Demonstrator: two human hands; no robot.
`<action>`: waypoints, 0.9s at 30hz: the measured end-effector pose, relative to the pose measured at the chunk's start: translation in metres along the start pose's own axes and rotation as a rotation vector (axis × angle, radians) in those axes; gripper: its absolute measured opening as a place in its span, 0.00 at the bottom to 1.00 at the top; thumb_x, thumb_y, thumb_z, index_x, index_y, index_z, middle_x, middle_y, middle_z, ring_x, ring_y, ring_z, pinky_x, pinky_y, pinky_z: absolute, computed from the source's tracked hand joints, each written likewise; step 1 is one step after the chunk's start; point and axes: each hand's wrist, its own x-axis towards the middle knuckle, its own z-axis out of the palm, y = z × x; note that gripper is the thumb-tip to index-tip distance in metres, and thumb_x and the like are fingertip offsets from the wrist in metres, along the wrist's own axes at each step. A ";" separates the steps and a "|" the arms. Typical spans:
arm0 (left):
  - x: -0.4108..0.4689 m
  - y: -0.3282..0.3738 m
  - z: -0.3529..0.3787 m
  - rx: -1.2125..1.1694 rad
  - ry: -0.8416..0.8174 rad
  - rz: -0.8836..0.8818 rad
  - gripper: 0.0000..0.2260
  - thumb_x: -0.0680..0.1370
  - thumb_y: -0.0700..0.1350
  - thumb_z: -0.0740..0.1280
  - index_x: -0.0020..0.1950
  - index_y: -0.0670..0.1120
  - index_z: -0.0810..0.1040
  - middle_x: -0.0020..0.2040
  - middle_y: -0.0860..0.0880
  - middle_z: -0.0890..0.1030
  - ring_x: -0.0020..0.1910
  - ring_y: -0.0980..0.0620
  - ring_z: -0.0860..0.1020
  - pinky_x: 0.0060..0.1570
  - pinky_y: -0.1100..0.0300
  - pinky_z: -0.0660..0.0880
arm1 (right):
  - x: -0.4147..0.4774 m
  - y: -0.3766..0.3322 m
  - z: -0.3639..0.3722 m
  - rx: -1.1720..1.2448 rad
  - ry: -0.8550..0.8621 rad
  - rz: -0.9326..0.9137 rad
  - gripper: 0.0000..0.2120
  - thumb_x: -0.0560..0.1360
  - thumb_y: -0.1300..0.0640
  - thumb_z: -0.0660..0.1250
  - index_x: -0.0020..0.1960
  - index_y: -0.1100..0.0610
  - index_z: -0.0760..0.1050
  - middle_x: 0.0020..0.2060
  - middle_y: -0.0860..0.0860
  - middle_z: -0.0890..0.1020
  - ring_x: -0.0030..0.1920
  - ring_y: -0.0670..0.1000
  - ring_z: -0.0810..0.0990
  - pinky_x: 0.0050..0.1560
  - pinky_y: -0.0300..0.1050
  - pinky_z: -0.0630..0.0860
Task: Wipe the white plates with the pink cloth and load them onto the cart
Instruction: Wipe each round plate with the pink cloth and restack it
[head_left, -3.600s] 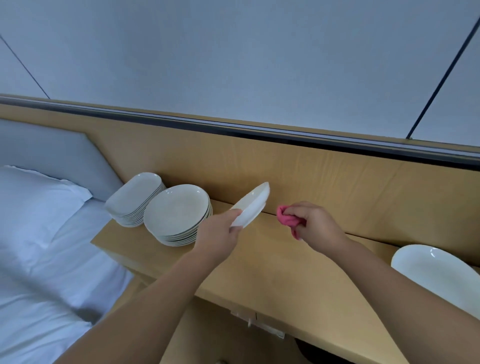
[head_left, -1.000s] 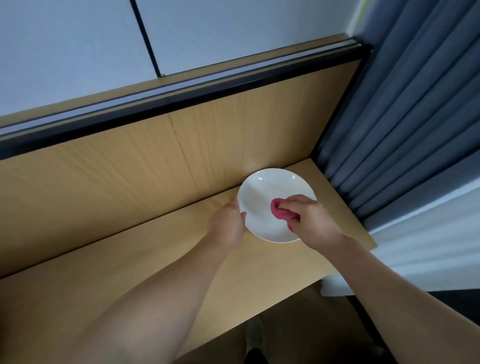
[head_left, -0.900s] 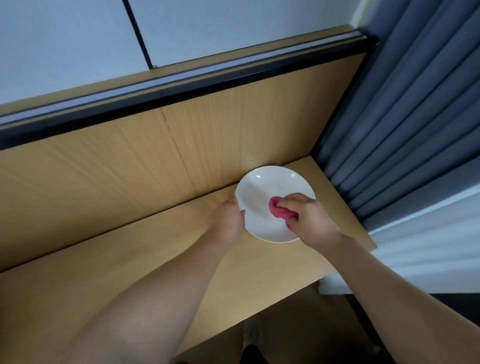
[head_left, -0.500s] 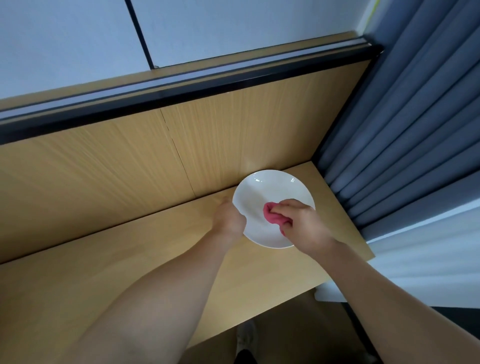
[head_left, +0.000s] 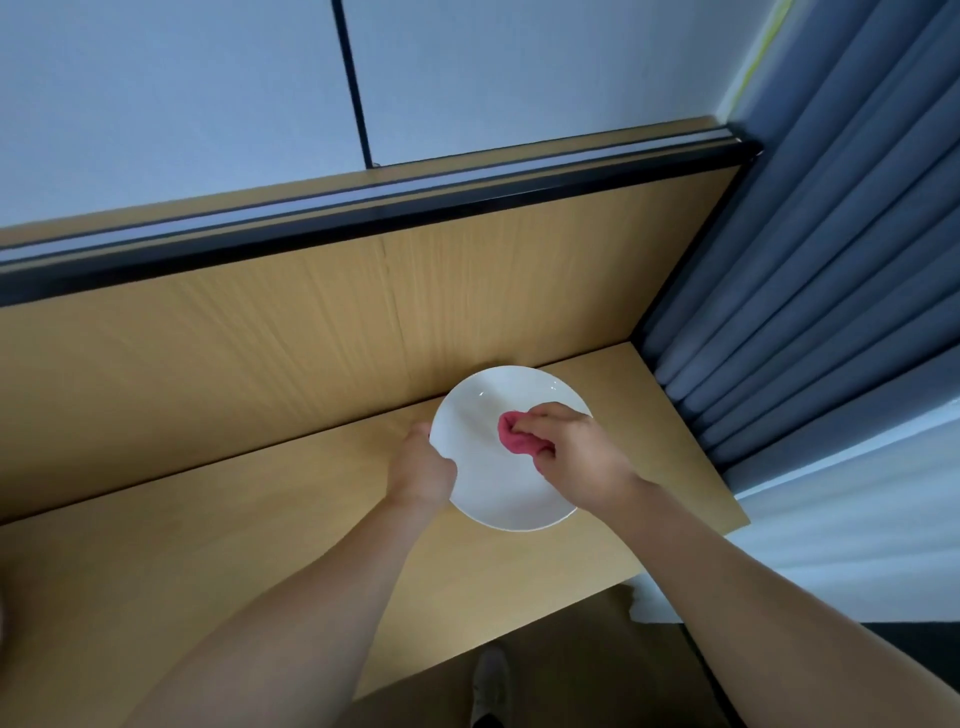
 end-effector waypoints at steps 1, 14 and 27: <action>-0.004 -0.007 -0.009 -0.004 0.013 -0.001 0.17 0.74 0.35 0.58 0.62 0.46 0.70 0.48 0.50 0.78 0.46 0.47 0.77 0.36 0.59 0.71 | 0.001 -0.007 0.005 0.001 -0.004 -0.019 0.23 0.67 0.74 0.57 0.50 0.53 0.82 0.44 0.45 0.76 0.42 0.40 0.73 0.42 0.37 0.72; -0.069 -0.141 -0.137 -0.059 0.155 -0.151 0.18 0.73 0.35 0.56 0.59 0.48 0.73 0.45 0.52 0.79 0.44 0.47 0.78 0.37 0.58 0.74 | 0.001 -0.138 0.099 0.045 -0.143 -0.180 0.23 0.68 0.71 0.55 0.48 0.49 0.80 0.48 0.47 0.79 0.49 0.48 0.77 0.48 0.45 0.77; -0.097 -0.206 -0.179 -0.121 0.183 -0.237 0.20 0.74 0.34 0.58 0.65 0.48 0.71 0.50 0.51 0.78 0.48 0.48 0.78 0.40 0.56 0.77 | 0.000 -0.187 0.174 -0.022 -0.232 -0.246 0.22 0.70 0.70 0.58 0.50 0.46 0.79 0.46 0.44 0.79 0.50 0.47 0.77 0.49 0.47 0.77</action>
